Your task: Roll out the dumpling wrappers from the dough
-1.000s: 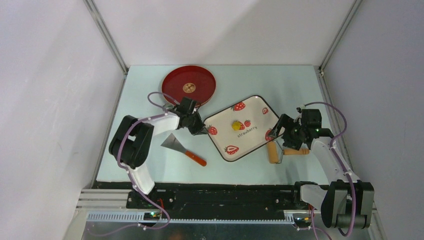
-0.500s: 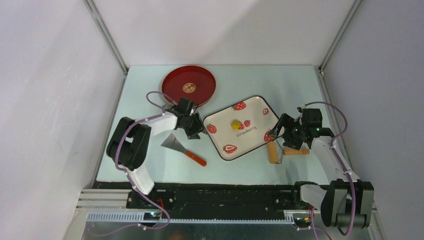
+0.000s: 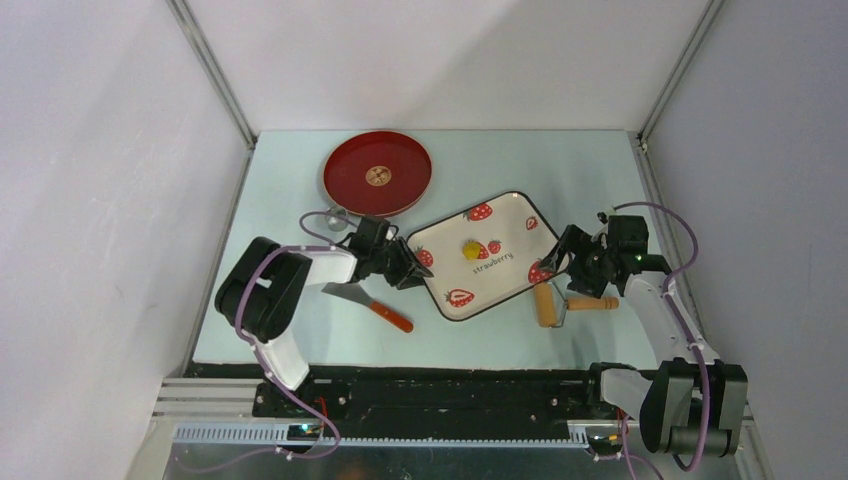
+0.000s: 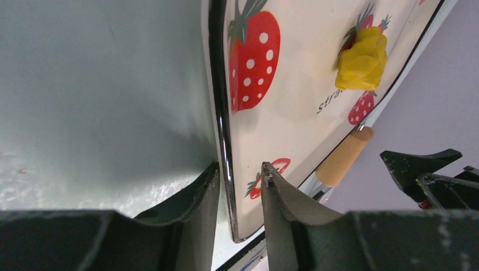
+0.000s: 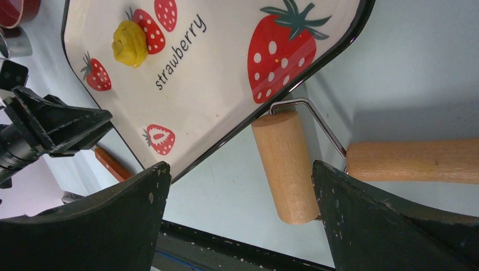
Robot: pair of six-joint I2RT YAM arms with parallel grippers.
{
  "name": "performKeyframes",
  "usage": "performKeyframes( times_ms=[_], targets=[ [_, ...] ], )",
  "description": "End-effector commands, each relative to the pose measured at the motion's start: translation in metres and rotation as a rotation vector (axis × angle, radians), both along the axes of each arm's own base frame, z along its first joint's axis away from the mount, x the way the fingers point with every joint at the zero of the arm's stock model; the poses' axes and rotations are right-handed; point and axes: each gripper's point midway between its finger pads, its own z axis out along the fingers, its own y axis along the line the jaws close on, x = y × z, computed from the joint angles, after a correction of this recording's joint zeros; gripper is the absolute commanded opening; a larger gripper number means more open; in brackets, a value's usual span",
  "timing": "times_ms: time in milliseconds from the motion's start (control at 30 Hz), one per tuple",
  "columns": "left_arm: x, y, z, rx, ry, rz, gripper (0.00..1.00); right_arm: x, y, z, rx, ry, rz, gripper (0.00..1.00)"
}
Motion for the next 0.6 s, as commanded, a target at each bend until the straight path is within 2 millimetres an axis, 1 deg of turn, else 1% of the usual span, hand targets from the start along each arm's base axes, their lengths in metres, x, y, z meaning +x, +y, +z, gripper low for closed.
performKeyframes(
  times_ms=[0,100,133,233,333,367,433,467,567],
  targets=[
    [0.008,-0.005,-0.008,0.005,0.003,0.022,0.36,0.010,-0.002,0.017,0.006,-0.044,0.013,1.00],
    [0.013,-0.004,-0.013,0.025,-0.004,0.031,0.24,0.011,-0.002,0.017,0.009,-0.043,0.013,1.00],
    [0.014,-0.004,-0.016,0.032,-0.003,0.027,0.22,0.011,-0.003,0.016,0.012,-0.041,0.012,1.00],
    [0.026,-0.004,-0.014,0.069,-0.046,0.000,0.13,0.012,-0.003,0.016,0.014,-0.037,0.010,1.00],
    [0.035,0.002,-0.017,0.157,-0.064,-0.051,0.10,0.011,-0.004,0.014,0.008,-0.022,0.006,1.00],
    [0.038,0.005,-0.015,0.203,-0.079,-0.089,0.09,0.010,-0.006,0.011,-0.007,-0.010,0.000,1.00],
    [0.044,0.010,-0.017,0.250,-0.091,-0.144,0.08,0.008,-0.010,0.007,-0.040,0.021,-0.010,1.00],
    [0.045,0.014,-0.019,0.261,-0.086,-0.153,0.08,0.008,-0.011,0.005,-0.052,0.034,-0.011,1.00],
    [0.055,0.017,-0.018,0.255,-0.113,-0.208,0.06,0.001,-0.013,-0.004,-0.099,0.097,-0.017,1.00]
  ],
)
